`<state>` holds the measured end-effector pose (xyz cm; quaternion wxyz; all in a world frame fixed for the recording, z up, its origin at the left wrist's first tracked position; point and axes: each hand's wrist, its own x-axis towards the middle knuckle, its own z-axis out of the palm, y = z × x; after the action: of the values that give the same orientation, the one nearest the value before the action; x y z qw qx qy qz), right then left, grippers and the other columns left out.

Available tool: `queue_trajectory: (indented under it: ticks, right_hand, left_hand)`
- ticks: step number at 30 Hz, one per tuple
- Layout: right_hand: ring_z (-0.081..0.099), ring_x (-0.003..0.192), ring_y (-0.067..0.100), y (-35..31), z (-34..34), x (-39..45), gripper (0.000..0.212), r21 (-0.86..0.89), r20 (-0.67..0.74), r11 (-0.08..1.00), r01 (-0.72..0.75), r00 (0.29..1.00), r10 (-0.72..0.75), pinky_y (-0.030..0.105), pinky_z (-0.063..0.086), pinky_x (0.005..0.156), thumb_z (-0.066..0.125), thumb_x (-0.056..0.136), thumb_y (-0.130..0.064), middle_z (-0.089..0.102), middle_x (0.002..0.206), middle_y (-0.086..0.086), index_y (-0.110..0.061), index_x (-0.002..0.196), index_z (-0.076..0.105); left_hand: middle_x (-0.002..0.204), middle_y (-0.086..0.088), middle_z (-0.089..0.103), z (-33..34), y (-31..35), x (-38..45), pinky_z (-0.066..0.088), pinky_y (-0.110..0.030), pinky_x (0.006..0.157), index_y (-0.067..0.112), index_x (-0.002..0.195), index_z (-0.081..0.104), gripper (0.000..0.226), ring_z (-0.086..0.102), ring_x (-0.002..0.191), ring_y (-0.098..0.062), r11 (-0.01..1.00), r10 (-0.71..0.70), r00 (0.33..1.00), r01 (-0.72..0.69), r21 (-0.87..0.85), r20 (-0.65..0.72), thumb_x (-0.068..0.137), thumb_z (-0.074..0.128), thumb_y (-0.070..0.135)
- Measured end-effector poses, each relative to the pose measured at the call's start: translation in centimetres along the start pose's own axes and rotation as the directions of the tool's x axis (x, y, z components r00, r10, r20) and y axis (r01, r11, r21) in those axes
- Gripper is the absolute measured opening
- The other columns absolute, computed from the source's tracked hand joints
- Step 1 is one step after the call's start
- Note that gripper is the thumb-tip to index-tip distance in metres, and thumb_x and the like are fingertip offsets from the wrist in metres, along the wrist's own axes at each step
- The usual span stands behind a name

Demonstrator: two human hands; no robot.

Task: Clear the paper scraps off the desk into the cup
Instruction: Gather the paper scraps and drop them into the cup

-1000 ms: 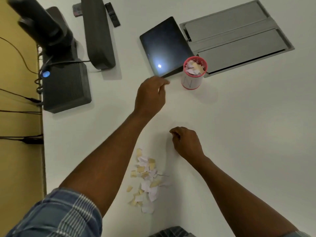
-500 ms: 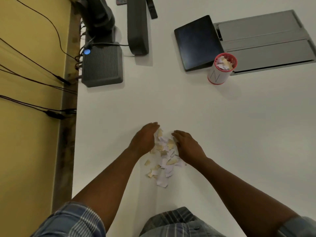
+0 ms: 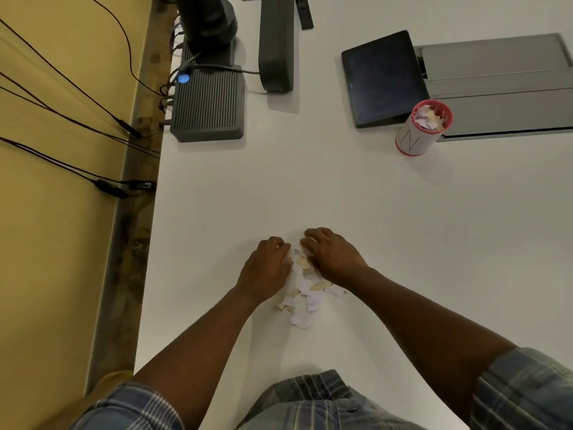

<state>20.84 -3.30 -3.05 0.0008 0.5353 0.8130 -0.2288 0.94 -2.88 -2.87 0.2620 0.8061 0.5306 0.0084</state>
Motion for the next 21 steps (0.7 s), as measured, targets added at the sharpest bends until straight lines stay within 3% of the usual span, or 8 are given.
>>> queue_trajectory:
  ticks: [5, 10, 14, 17, 21]
  right_hand:
    - [0.049, 0.107, 0.024, -0.3, 0.1, -2.2, 0.025, 0.004, -0.004, 0.998, -0.068, 0.998, 0.069, 0.038, 0.051, 0.074, 0.046, 0.097, -0.017, 0.054, 0.121, 0.007, -0.012, 0.118, 0.059]
    - [0.053, 0.107, 0.025, -0.6, 0.9, -4.5, 0.031, -0.004, 0.004, 0.989, -0.147, 0.989, 0.147, 0.035, 0.049, 0.08, 0.048, 0.097, -0.028, 0.055, 0.122, 0.005, -0.016, 0.124, 0.057]
    - [0.045, 0.118, 0.025, -1.2, 1.4, -5.9, 0.06, 0.073, 0.102, 0.959, -0.274, 0.959, 0.266, 0.035, 0.049, 0.085, 0.057, 0.089, -0.049, 0.043, 0.137, 0.003, -0.02, 0.139, 0.04]
    - [0.041, 0.12, 0.025, -1.6, 1.8, -6.9, 0.062, 0.024, 0.134, 0.968, -0.25, 0.96, 0.245, 0.034, 0.053, 0.077, 0.062, 0.09, -0.038, 0.036, 0.141, 0.006, -0.02, 0.142, 0.035]
    - [0.05, 0.108, 0.025, -2.0, 2.2, -7.6, 0.035, -0.007, 0.075, 0.979, -0.202, 0.977, 0.202, 0.034, 0.052, 0.068, 0.053, 0.096, -0.018, 0.047, 0.125, 0.009, -0.013, 0.13, 0.049]
  left_hand:
    - [0.128, 0.001, 0.044, 1.5, 0.9, -1.8, 0.047, -0.031, 0.085, 0.017, 0.133, 0.046, 0.068, 0.044, 0.113, -0.018, 0.999, -0.034, 0.997, 0.032, 0.03, 0.074, 0.081, 0.057, 0.06]
    - [0.123, 0.001, 0.042, 3.0, 2.2, -2.6, 0.049, -0.028, 0.081, 0.018, 0.133, 0.041, 0.081, 0.043, 0.112, -0.018, 0.996, -0.076, 0.995, 0.078, -0.035, 0.07, 0.071, 0.067, 0.062]
    - [0.128, -0.001, 0.041, 3.9, 3.5, -3.0, 0.051, -0.029, 0.078, 0.022, 0.141, 0.031, 0.098, 0.044, 0.113, -0.019, 0.992, -0.088, 0.99, 0.078, 0.096, 0.109, 0.064, 0.062, 0.076]
    - [0.121, -0.001, 0.041, 4.6, 4.2, -3.5, 0.054, -0.029, 0.073, 0.024, 0.132, 0.04, 0.079, 0.047, 0.107, -0.019, 0.994, -0.081, 0.992, 0.073, 0.082, 0.1, 0.069, 0.072, 0.06]
    - [0.107, 0.0, 0.049, 4.7, 4.8, -4.2, 0.055, -0.029, 0.072, 0.016, 0.114, 0.058, 0.031, 0.052, 0.094, -0.015, 0.995, -0.061, 0.997, 0.064, -0.07, 0.045, 0.087, 0.066, 0.028]
